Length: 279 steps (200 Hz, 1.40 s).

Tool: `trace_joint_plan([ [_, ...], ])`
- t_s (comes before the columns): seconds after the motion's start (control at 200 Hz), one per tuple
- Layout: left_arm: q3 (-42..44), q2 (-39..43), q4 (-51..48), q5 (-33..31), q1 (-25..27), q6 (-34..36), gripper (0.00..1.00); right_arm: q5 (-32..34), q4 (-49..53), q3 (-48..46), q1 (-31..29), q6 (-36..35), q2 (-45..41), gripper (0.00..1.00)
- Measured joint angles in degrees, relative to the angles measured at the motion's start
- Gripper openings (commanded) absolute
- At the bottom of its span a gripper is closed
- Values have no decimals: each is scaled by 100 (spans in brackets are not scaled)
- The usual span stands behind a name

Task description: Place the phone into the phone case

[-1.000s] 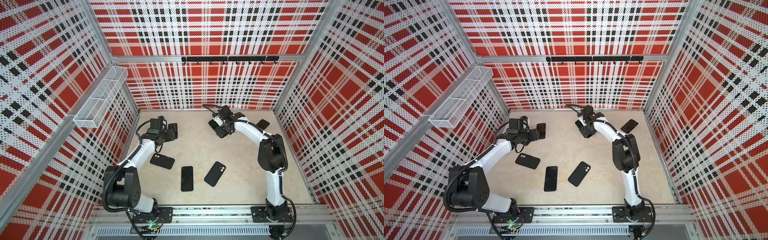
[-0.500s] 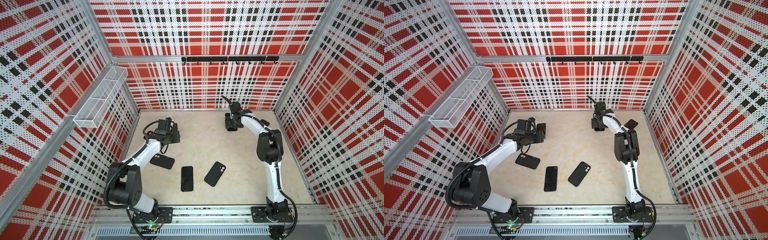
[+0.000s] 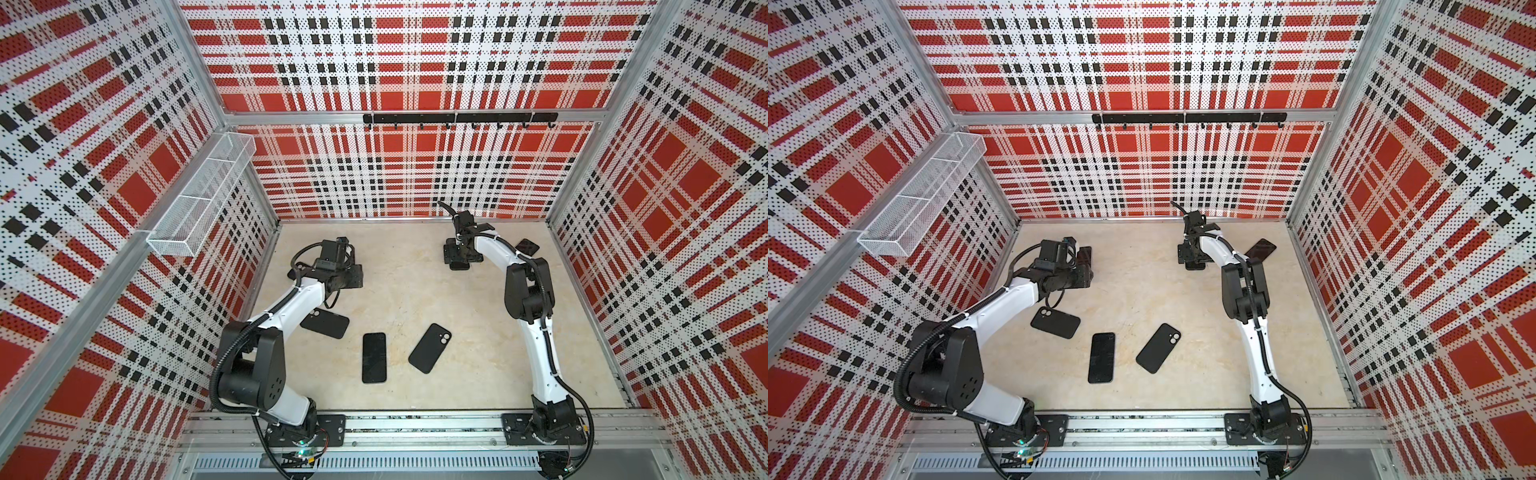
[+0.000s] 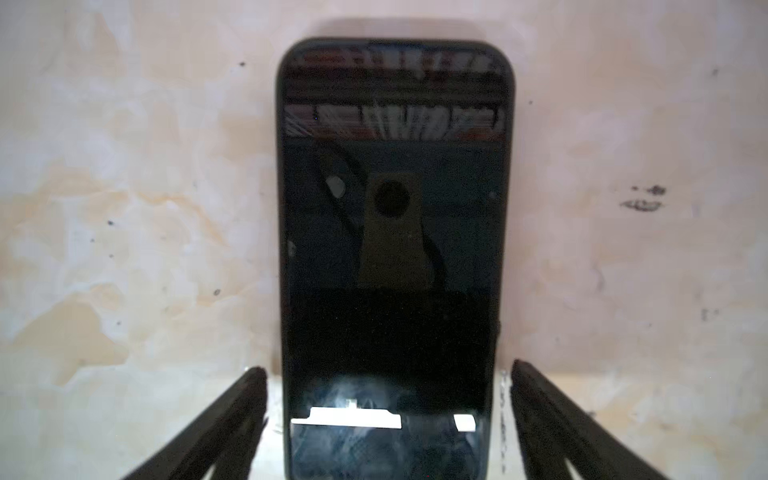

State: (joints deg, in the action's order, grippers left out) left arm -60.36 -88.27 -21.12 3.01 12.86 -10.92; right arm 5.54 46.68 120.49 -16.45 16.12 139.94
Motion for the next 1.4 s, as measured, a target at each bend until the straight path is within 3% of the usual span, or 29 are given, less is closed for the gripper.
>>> trace_joint_plan([
  [0.15,0,0,-20,24,7,79,60,-46,-57,-313,0,-28,-251,100],
  [0.301,0,0,-42,-68,201,260,59,-61,-376,-1589,0,-22,-1432,100],
  [0.571,26,63,-87,-232,1303,957,59,-345,-1239,-4207,103,55,-4107,100],
  [0.792,-317,-151,-450,-442,2385,1515,58,-1054,-1762,-6148,175,352,-5222,98],
  [0.922,-769,-669,-575,-400,2905,1427,57,-1067,-1821,-7246,-387,688,-5901,96],
  [1.047,-658,-929,-562,-304,3117,1095,57,-1051,-1851,-7569,-870,909,-6502,88],
  [1.398,-398,-1569,-514,-181,3775,815,57,-466,-1738,-7552,-892,911,-6935,80],
])
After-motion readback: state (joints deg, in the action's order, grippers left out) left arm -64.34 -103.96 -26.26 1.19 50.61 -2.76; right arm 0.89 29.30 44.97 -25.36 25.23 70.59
